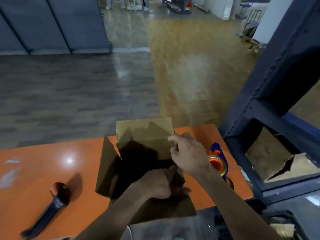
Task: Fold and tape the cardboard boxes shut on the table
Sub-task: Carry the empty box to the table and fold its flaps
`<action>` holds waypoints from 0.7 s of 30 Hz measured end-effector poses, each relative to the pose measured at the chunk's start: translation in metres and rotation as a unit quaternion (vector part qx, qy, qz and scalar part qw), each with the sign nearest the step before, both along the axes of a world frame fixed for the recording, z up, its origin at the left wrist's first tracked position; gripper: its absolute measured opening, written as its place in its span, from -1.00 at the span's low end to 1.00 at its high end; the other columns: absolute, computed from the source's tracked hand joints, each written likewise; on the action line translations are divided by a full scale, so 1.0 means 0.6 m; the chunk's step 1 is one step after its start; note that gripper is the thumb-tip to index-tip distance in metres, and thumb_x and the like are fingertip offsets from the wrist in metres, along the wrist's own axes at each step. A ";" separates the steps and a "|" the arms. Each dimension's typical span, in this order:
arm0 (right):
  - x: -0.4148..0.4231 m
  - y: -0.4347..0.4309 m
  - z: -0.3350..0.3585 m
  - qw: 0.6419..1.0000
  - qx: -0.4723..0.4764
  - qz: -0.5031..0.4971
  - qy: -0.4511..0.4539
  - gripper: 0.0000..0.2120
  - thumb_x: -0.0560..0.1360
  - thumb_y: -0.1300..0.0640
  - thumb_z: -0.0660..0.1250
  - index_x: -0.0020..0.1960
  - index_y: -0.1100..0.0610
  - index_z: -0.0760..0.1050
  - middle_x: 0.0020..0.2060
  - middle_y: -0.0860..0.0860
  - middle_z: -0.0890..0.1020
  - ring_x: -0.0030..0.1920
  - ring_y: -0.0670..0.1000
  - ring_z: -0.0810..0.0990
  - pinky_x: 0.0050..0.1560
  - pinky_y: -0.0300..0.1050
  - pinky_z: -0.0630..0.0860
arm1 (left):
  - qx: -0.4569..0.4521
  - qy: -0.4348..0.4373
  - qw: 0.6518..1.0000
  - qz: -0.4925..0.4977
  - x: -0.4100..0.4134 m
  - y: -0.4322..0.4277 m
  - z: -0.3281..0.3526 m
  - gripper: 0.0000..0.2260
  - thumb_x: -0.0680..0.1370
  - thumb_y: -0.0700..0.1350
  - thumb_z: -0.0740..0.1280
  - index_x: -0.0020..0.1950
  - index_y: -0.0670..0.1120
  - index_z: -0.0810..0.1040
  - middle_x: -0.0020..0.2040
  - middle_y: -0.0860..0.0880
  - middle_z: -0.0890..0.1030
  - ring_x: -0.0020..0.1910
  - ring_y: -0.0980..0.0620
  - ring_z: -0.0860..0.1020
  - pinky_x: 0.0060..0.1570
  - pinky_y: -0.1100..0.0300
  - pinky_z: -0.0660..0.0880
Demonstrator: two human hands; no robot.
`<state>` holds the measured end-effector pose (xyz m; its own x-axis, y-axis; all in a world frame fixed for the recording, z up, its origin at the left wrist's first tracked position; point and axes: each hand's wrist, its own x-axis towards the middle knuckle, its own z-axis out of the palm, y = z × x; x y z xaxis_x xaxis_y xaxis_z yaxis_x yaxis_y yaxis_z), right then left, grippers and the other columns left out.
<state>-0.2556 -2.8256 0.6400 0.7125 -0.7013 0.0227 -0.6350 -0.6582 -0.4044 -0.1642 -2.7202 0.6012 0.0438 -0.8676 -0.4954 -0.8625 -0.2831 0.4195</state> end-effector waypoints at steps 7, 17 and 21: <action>0.024 -0.019 -0.025 1.000 0.011 0.023 -0.014 -0.63 0.58 0.12 0.18 0.35 -0.14 0.44 0.16 0.05 0.49 0.02 0.21 0.60 0.02 -0.01 0.46 | -0.101 0.007 0.993 0.059 -0.011 0.012 -0.044 -0.32 0.53 0.40 0.26 0.49 0.03 0.23 0.09 -0.05 0.66 -0.02 -0.05 0.64 0.04 -0.03 0.58; 0.057 -0.024 -0.047 0.995 -0.060 0.025 -0.073 -0.69 0.54 0.13 0.17 0.13 -0.12 0.59 0.15 -0.01 0.61 0.15 0.11 0.57 0.09 -0.06 0.46 | -0.292 -0.153 0.944 -0.002 0.034 0.009 -0.085 -0.33 0.44 0.57 0.02 0.14 0.06 0.50 -0.28 -0.01 0.60 -0.22 -0.02 0.61 -0.09 0.05 0.57; 0.046 -0.038 -0.060 0.989 -0.029 0.029 -0.143 -0.68 0.47 0.16 0.12 -0.05 -0.06 0.63 -0.29 -0.12 0.70 -0.32 -0.03 0.68 -0.32 -0.15 0.60 | -0.376 -0.205 0.904 -0.010 0.033 0.011 -0.105 -0.46 0.40 0.59 0.03 -0.06 0.15 0.37 -0.46 0.04 0.39 -0.45 0.08 0.39 -0.38 0.19 0.33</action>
<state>-0.2277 -2.8482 0.6043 0.7108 -0.6507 0.2672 -0.4605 -0.7176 -0.5225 -0.1444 -2.7134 0.5380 0.0704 -0.9550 0.2882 -0.9909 -0.0336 0.1307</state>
